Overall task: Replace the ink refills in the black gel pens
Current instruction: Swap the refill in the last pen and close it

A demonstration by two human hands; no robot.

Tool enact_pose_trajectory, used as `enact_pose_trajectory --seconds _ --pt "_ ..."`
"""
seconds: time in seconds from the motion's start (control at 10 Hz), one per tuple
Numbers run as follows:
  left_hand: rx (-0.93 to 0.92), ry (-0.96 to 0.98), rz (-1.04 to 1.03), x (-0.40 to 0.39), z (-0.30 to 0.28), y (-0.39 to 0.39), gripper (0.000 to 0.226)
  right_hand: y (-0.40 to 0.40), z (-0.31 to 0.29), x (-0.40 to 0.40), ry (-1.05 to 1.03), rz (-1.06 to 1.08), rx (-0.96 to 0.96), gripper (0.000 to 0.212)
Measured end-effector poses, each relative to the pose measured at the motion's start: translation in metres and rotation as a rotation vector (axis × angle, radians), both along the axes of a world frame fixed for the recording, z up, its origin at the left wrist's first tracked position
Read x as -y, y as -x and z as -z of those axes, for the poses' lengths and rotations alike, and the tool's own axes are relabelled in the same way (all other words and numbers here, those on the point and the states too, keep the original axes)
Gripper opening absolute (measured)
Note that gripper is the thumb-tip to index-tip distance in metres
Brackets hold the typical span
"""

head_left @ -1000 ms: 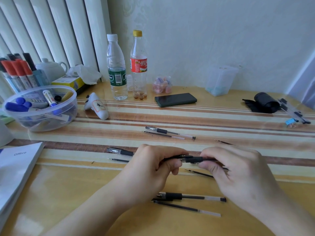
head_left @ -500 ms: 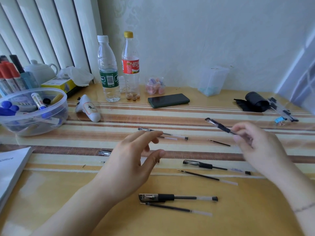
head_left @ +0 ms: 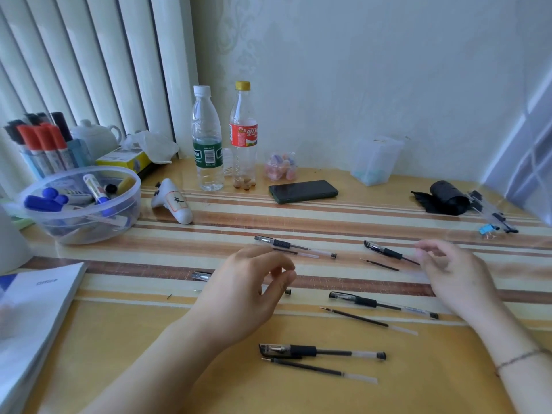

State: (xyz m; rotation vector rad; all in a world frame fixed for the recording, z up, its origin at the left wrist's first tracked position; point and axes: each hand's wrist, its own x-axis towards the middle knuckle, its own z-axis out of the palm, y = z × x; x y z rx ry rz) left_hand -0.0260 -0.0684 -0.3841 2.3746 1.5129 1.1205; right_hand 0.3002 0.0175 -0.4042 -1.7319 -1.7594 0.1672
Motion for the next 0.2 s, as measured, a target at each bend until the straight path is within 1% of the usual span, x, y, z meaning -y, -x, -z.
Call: enact_pose_trajectory --seconds 0.1,0.2 --pt "-0.055 0.047 0.111 0.008 -0.002 -0.001 0.016 0.003 -0.026 0.017 -0.223 0.007 -0.179 0.012" --pt "-0.121 0.029 0.185 0.014 -0.007 -0.002 0.023 0.003 -0.066 0.034 -0.453 -0.098 -0.362 0.018"
